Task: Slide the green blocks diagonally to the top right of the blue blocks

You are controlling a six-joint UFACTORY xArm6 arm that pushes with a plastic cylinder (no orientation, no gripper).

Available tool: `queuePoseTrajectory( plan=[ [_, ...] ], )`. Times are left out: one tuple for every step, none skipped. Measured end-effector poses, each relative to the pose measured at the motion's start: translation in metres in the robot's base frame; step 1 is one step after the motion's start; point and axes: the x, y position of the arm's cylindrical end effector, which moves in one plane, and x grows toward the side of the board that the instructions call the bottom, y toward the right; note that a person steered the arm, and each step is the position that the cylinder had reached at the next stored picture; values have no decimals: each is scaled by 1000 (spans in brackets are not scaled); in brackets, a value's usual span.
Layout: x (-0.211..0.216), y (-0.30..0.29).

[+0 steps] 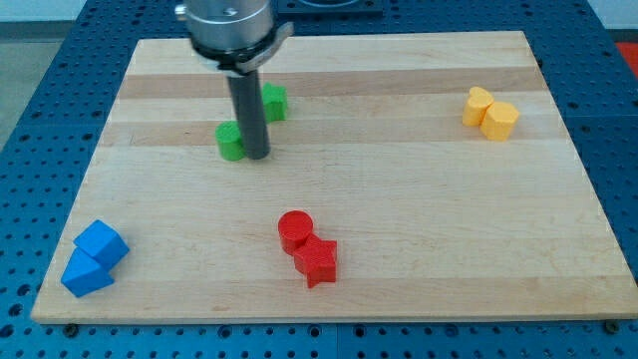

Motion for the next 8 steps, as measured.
queuePoseTrajectory(
  plan=[
    [0, -8],
    [2, -37],
    [2, -49],
    [13, -87],
    [1, -106],
    [-14, -110],
    [-19, -99],
    [-28, -69]
  ],
)
